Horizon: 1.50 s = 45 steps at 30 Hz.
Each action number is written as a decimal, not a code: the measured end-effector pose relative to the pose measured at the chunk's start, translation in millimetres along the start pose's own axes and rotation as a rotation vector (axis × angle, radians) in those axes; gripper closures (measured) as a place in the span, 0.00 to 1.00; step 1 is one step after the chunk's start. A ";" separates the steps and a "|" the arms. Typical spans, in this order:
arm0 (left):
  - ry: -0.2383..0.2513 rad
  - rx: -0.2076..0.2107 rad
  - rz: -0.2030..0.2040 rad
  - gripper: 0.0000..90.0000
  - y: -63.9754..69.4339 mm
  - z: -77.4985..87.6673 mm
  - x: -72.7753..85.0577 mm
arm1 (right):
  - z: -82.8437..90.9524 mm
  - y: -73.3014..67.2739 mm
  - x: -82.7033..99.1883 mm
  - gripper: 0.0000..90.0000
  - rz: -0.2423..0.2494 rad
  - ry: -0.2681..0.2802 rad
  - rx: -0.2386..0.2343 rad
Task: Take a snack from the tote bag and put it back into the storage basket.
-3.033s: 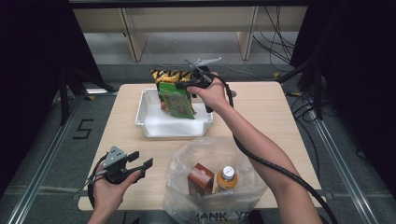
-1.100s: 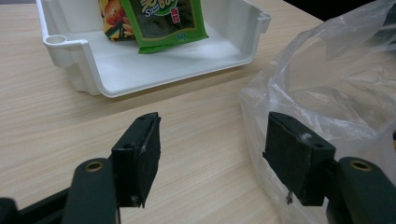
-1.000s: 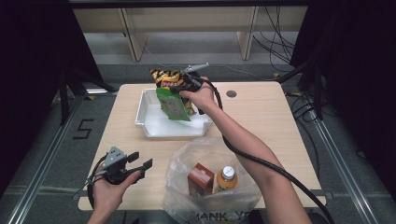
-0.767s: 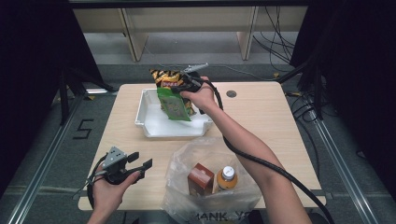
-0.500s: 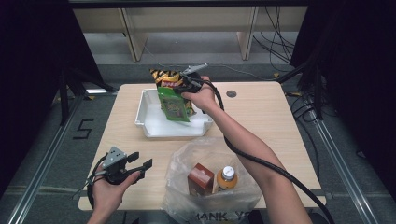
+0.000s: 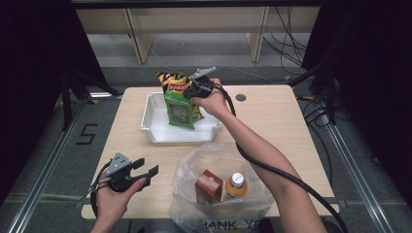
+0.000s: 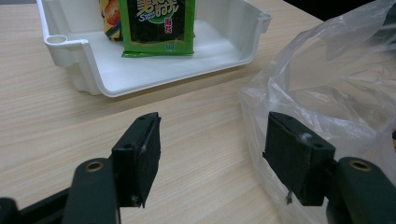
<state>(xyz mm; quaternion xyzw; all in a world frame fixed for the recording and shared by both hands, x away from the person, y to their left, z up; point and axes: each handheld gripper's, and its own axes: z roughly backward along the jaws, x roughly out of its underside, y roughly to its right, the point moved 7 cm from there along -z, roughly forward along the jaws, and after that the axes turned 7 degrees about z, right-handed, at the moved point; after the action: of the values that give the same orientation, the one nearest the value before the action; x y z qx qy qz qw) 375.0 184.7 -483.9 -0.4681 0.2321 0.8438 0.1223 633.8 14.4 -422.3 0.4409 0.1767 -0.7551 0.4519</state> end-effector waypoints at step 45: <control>0.002 -0.003 0.001 0.39 -0.8 0.7 -0.2 | 11.0 1.6 36.8 0.96 -0.098 -0.119 -0.040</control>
<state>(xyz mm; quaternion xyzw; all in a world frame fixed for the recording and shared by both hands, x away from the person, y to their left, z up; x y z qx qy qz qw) 374.9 185.7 -483.7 -0.4689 0.2314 0.8438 0.1209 622.2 -13.2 -446.4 0.3768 0.1861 -0.7976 0.4328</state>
